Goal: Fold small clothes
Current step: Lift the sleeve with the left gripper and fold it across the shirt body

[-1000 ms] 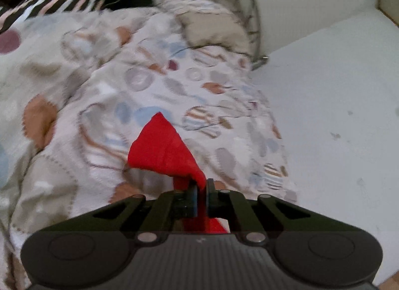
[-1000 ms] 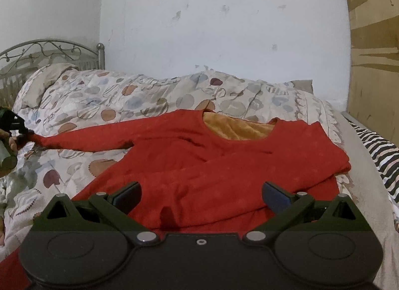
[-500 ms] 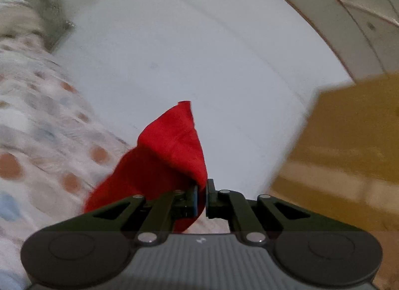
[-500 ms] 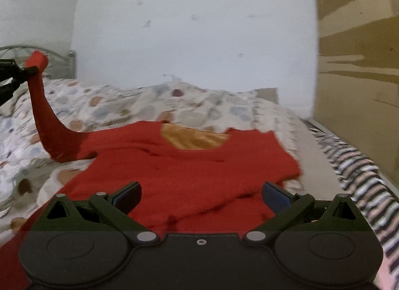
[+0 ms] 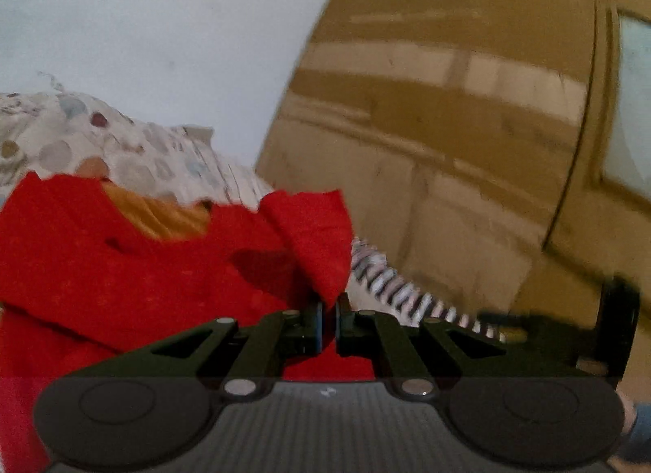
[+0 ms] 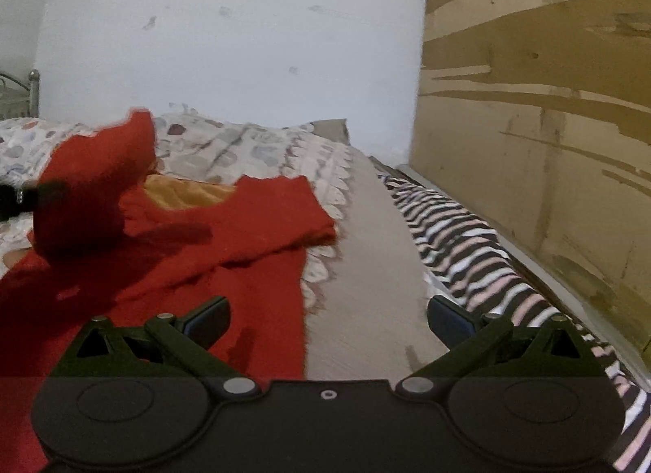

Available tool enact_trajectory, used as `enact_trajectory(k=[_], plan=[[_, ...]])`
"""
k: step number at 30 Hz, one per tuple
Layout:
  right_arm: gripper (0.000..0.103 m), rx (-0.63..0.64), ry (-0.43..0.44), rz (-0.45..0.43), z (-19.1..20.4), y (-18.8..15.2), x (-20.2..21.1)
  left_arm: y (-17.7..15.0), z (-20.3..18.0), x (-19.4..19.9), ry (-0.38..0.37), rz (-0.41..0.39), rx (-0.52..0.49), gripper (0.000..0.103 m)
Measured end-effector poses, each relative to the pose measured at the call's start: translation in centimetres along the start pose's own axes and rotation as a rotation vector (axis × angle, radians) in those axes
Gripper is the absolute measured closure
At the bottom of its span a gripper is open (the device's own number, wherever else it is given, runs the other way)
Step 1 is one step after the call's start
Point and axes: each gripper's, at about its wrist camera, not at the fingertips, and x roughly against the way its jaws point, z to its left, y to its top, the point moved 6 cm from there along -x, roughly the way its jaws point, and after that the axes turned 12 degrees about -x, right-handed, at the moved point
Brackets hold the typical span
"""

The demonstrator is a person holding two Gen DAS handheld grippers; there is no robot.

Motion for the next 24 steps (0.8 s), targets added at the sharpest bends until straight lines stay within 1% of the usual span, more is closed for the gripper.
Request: enact_trajectory(k=[3,5,6,8,10,11,13,14,15,16,17,19,20,22,23,24], plan=[[0.001,-0.007,-0.016,0.002,-0.7,-0.2,0.0,-1.3,-0.6,-0.9,-0.006,0.061,-0.056,0.099],[0.001,-0.017,-0.021,0.007,-1.1,-0.4,0.1,-1.9,-2.0,-1.6,-0.005,0.121,-0.091,0.098],[0.001,-0.020,-0.023,0.008,-1.1,-0.5,0.2,-2.4,-2.7,-1.4,-0.003,0.149,-0.102,0.098],[0.001,-0.023,-0.024,0.008,-1.0,-0.5,0.2,-3.3,-3.3,-1.6,-0.010,0.205,-0.123,0.097],[0.001,-0.021,-0.020,0.005,-0.9,-0.4,0.2,-3.7,-3.6,-1.9,-0.021,0.233,-0.157,0.094],[0.001,-0.020,-0.019,0.003,-0.8,-0.4,0.2,-3.8,-3.9,-1.7,-0.032,0.236,-0.179,0.091],[0.001,-0.022,-0.017,0.000,-0.7,-0.3,0.2,-3.6,-4.5,-1.2,-0.062,0.228,-0.215,0.080],[0.001,-0.025,-0.013,0.001,-0.6,-0.3,0.2,-3.4,-4.7,-0.9,-0.073,0.222,-0.228,0.069],[0.001,-0.028,-0.010,0.001,-0.6,-0.3,0.2,-3.2,-4.8,-0.6,-0.078,0.217,-0.234,0.054],[0.001,-0.032,-0.006,0.002,-0.4,-0.3,0.1,-2.9,-4.8,-0.3,-0.076,0.209,-0.235,0.045],[0.001,-0.035,-0.002,0.004,-0.3,-0.3,-0.1,-2.7,-4.6,0.0,-0.071,0.195,-0.232,0.034],[0.001,-0.040,0.009,0.006,0.2,-0.1,-0.3,-2.0,-3.9,0.8,-0.052,0.170,-0.219,0.028],[0.001,-0.039,0.014,0.005,0.5,0.0,-0.4,-1.7,-3.2,1.2,-0.030,0.162,-0.211,0.025],[0.001,-0.041,0.032,0.005,1.2,0.2,-0.7,-0.8,-1.8,2.0,0.042,0.153,-0.210,0.012],[0.001,-0.044,0.050,0.007,1.6,0.3,-0.8,-0.4,-0.9,2.5,0.094,0.155,-0.216,0.011],[0.001,-0.048,0.087,0.011,2.2,0.4,-0.8,0.0,0.3,3.1,0.166,0.169,-0.224,0.009]])
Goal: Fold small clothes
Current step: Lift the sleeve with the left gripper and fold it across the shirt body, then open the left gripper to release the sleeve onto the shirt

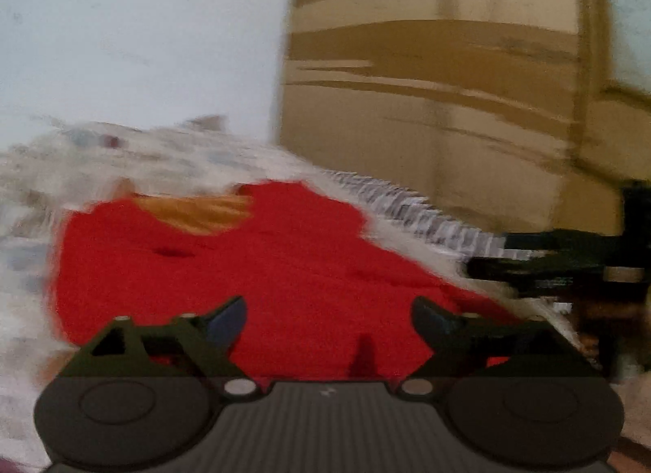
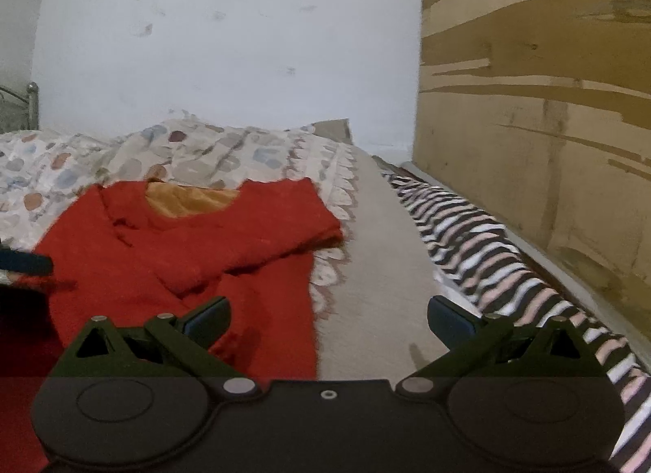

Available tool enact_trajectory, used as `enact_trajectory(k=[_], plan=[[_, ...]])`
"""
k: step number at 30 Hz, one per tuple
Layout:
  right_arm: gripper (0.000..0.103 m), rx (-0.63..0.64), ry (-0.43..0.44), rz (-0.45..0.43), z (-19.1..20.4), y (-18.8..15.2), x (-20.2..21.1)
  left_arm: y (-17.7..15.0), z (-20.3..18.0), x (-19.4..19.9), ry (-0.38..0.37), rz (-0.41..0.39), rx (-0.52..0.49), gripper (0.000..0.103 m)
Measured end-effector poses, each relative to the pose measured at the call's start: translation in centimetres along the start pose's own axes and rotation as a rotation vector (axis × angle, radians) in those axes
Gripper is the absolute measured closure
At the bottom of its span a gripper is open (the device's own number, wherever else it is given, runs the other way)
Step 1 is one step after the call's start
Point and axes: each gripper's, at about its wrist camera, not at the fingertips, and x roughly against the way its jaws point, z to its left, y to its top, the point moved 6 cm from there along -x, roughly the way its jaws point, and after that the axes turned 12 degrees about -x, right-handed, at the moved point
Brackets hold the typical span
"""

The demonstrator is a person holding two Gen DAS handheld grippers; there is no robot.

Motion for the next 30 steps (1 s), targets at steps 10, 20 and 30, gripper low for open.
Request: enact_trajectory(k=[10,20,30], plan=[[0.030,0.181,0.206,0.154,6.4,-1.9,-2.1,-4.1,9.7,0.8,0.526,0.249,-0.075,0.003],[0.092,0.254,0.221,0.198,7.2,-2.7,-2.8,-5.8,12.3,-3.8,0.578,0.236,-0.097,0.009],[0.088,0.303,0.173,0.158,7.6,-4.7,-3.0,-3.7,13.5,-3.6,0.749,0.091,-0.097,0.013]])
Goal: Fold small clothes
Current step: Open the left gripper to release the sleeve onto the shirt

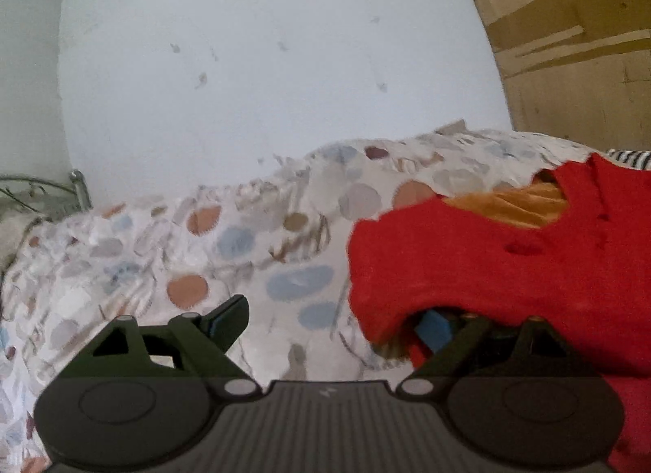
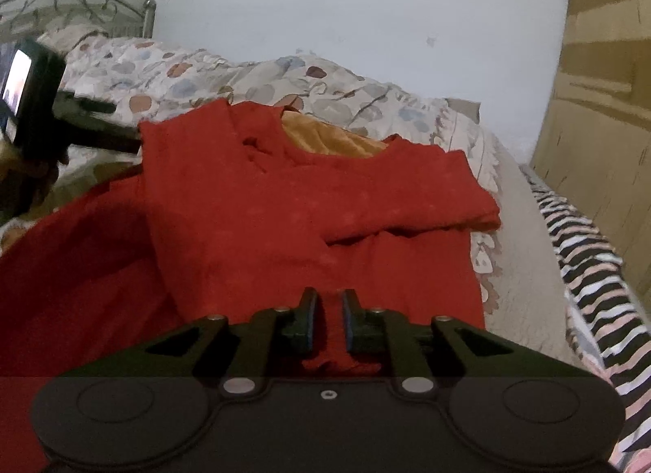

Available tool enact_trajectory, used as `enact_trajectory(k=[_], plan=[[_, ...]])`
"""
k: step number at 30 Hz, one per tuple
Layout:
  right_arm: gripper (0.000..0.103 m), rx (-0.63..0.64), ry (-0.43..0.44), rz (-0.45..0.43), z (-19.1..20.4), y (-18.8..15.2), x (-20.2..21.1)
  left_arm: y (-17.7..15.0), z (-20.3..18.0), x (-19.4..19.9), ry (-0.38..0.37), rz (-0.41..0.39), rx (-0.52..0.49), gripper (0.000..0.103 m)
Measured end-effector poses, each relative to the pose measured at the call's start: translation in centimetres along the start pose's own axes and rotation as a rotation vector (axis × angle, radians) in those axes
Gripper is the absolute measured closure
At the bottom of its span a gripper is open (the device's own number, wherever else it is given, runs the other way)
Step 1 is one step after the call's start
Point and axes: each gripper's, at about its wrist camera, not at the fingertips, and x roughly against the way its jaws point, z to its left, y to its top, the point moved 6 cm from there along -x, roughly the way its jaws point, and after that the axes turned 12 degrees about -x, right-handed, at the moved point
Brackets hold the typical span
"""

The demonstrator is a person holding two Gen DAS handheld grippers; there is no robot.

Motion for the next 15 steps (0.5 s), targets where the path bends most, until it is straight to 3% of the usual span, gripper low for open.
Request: enact_trajectory(k=[2,7,15], plan=[[0.087,0.007,-0.005,-0.007,0.0,-0.1,0.0,0.1,0.3,-0.7,0.029,0.010,0.019,0.016],[0.086,-0.006,-0.003,-0.015,-0.1,-0.5,-0.3,-0.6,2.2,-1.3,0.023,0.052,0.125,0.016],[0.083,-0.012,0.001,-0.033,-0.4,-0.9,-0.4,-2.8,2.1,-2.7,-0.048,0.262,0.138,0.017]])
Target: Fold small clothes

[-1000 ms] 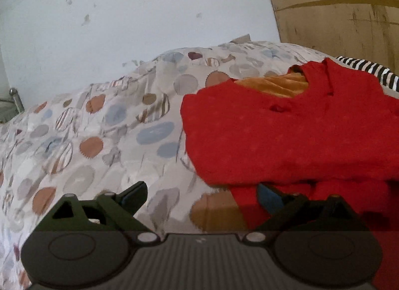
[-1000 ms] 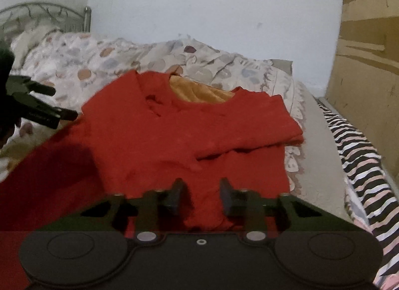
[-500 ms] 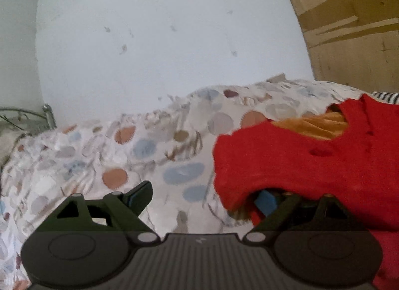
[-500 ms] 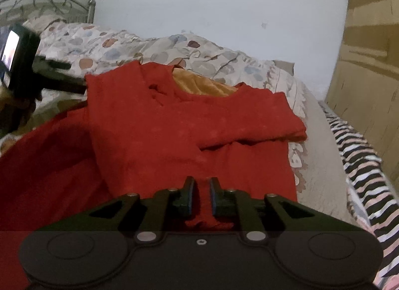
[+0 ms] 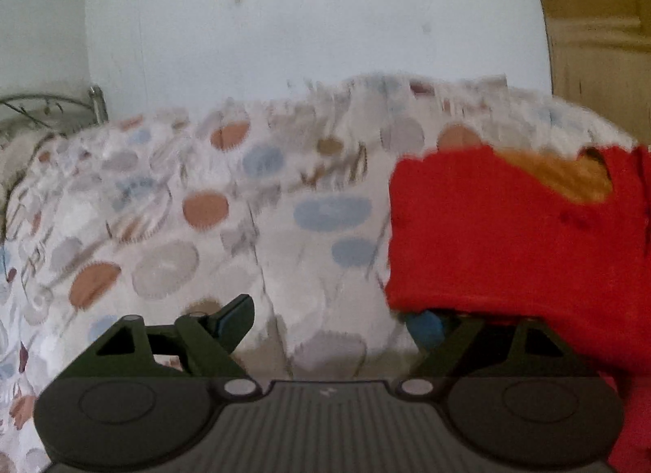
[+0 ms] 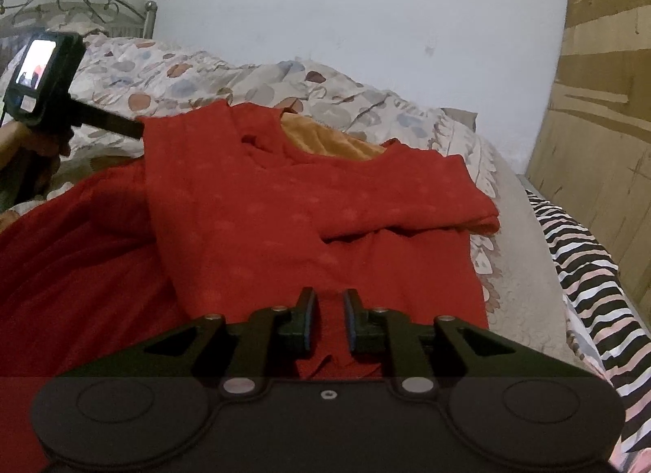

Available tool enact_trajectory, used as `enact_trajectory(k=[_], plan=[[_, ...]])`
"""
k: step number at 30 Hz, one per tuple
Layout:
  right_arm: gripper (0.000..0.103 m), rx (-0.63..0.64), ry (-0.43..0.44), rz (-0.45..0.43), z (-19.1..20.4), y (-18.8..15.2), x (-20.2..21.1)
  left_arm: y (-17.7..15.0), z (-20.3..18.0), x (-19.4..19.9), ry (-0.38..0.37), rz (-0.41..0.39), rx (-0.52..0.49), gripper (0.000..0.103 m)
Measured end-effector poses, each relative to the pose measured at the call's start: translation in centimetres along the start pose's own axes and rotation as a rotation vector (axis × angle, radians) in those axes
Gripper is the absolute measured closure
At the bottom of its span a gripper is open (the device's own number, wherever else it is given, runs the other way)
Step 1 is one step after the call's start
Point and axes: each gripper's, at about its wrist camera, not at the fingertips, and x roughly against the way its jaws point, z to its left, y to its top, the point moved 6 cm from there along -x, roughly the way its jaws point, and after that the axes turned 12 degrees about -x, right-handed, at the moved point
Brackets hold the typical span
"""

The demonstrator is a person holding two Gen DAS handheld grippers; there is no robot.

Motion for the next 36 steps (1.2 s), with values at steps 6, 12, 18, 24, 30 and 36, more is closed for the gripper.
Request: enact_trajectory(k=[6,12,18,24,30,36], plan=[[0.046,-0.016,-0.009,-0.019,-0.2,0.3,0.6,-1.7,1.5,2.1,-0.082,0.093,0.162,0.005],[0.004,-0.105,-0.026,-0.107,-2.1,0.9,4.4,-2.1,1.5,6.4,-0.230,0.057,0.196,0.001],[0.004,-0.170,-0.092,-0.062,-4.6,-1.1,6.4,-3.3,0.3,10.2,-0.437,0.037,0.242,0.001],[0.030,-0.340,-0.088,-0.030,-7.1,-2.4,7.8,-4.8,-1.0,12.1,-0.493,0.073,0.204,0.013],[0.054,-0.374,-0.102,0.014,-7.2,-2.7,7.6,-6.9,-1.3,13.3,-0.550,0.134,0.223,0.036],[0.054,-0.470,-0.085,0.049,-7.7,-3.4,8.3,-9.5,-1.8,14.6,-0.566,0.205,0.208,0.048]])
